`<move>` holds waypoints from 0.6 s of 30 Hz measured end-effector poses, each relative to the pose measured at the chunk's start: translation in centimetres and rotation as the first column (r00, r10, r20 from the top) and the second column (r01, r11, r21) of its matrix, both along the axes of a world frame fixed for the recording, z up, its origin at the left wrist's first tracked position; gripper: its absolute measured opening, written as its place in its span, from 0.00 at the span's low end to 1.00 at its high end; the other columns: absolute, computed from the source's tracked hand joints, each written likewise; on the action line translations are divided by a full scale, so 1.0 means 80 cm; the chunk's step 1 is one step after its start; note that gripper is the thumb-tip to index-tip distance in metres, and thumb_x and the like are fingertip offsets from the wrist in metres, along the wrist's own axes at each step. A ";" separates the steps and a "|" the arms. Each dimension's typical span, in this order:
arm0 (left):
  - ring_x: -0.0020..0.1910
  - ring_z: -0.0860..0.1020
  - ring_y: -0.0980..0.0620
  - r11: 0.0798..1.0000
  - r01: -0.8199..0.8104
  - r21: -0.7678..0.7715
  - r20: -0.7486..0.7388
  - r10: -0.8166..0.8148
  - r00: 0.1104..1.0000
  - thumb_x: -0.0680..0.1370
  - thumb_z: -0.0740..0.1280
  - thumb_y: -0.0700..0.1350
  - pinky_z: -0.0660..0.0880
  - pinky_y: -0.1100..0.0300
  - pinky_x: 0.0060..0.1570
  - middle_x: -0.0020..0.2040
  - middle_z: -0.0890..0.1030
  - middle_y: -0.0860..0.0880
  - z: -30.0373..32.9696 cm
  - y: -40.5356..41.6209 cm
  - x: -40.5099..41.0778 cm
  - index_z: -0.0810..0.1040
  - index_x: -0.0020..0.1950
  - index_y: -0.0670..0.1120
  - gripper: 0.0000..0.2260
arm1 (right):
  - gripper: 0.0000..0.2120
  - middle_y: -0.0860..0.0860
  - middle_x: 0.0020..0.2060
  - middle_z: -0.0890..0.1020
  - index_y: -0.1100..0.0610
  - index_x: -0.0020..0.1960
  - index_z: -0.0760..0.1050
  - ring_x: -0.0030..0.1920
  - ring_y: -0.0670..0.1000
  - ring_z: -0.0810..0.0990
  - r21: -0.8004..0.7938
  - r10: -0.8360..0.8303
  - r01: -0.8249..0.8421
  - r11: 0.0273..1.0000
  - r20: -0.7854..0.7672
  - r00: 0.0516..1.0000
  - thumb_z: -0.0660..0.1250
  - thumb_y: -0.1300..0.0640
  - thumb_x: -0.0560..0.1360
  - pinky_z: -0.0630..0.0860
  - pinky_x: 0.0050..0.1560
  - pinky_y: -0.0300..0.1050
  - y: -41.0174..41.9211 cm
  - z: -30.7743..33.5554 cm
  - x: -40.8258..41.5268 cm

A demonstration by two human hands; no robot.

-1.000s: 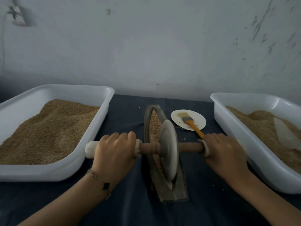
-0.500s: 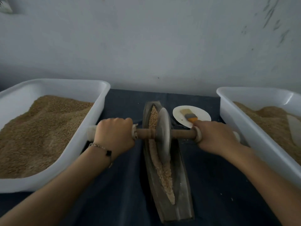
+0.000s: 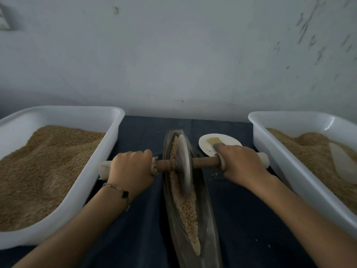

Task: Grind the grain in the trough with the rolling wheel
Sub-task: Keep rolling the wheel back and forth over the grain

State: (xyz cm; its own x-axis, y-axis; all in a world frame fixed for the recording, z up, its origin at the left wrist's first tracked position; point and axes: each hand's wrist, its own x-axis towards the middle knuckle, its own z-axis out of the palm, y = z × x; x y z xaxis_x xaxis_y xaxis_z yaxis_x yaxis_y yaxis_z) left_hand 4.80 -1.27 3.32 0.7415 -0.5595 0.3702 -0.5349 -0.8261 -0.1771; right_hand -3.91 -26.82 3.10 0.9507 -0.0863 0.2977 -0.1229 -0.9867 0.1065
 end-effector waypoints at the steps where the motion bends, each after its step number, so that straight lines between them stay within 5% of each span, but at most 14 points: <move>1: 0.31 0.67 0.56 1.000 0.031 -0.003 0.012 -0.031 0.999 0.76 0.61 0.53 0.61 0.61 0.31 0.32 0.66 0.56 0.001 0.004 -0.014 0.61 0.39 0.52 0.11 | 0.12 0.47 0.45 0.79 0.49 0.52 0.71 0.43 0.52 0.78 0.027 0.012 -0.011 1.000 -0.007 1.000 0.68 0.55 0.70 0.70 0.38 0.45 0.003 0.000 -0.013; 3: 0.27 0.68 0.54 0.991 0.131 -0.022 0.046 -0.130 0.990 0.69 0.70 0.50 0.63 0.61 0.30 0.30 0.69 0.55 0.003 0.014 -0.048 0.65 0.37 0.50 0.13 | 0.11 0.46 0.43 0.78 0.48 0.47 0.69 0.41 0.49 0.77 0.023 0.039 -0.039 0.999 -0.006 0.999 0.70 0.54 0.70 0.71 0.39 0.44 0.014 0.000 -0.044; 6: 0.20 0.69 0.51 0.966 0.235 -0.107 0.094 -0.225 0.970 0.54 0.79 0.43 0.63 0.59 0.23 0.24 0.70 0.51 0.003 0.033 -0.085 0.70 0.30 0.47 0.18 | 0.19 0.48 0.32 0.76 0.52 0.38 0.72 0.30 0.50 0.74 -0.017 0.139 -0.138 0.990 0.198 0.970 0.79 0.63 0.55 0.68 0.29 0.44 0.027 -0.002 -0.096; 12: 0.20 0.67 0.51 0.936 0.284 -0.210 0.171 -0.251 0.953 0.57 0.71 0.43 0.60 0.60 0.24 0.23 0.69 0.52 -0.008 0.049 -0.098 0.69 0.29 0.47 0.11 | 0.18 0.50 0.28 0.75 0.56 0.35 0.76 0.27 0.52 0.72 -0.081 0.218 -0.203 0.976 0.324 0.920 0.77 0.68 0.50 0.67 0.26 0.44 0.036 0.005 -0.126; 18: 0.21 0.65 0.52 0.934 0.205 -0.291 0.131 -0.174 0.976 0.59 0.76 0.40 0.59 0.62 0.26 0.23 0.70 0.51 -0.025 0.020 -0.032 0.65 0.29 0.48 0.18 | 0.17 0.52 0.28 0.76 0.57 0.35 0.75 0.26 0.55 0.74 -0.082 0.184 -0.167 0.983 0.293 0.938 0.79 0.64 0.52 0.69 0.26 0.45 0.013 -0.006 -0.049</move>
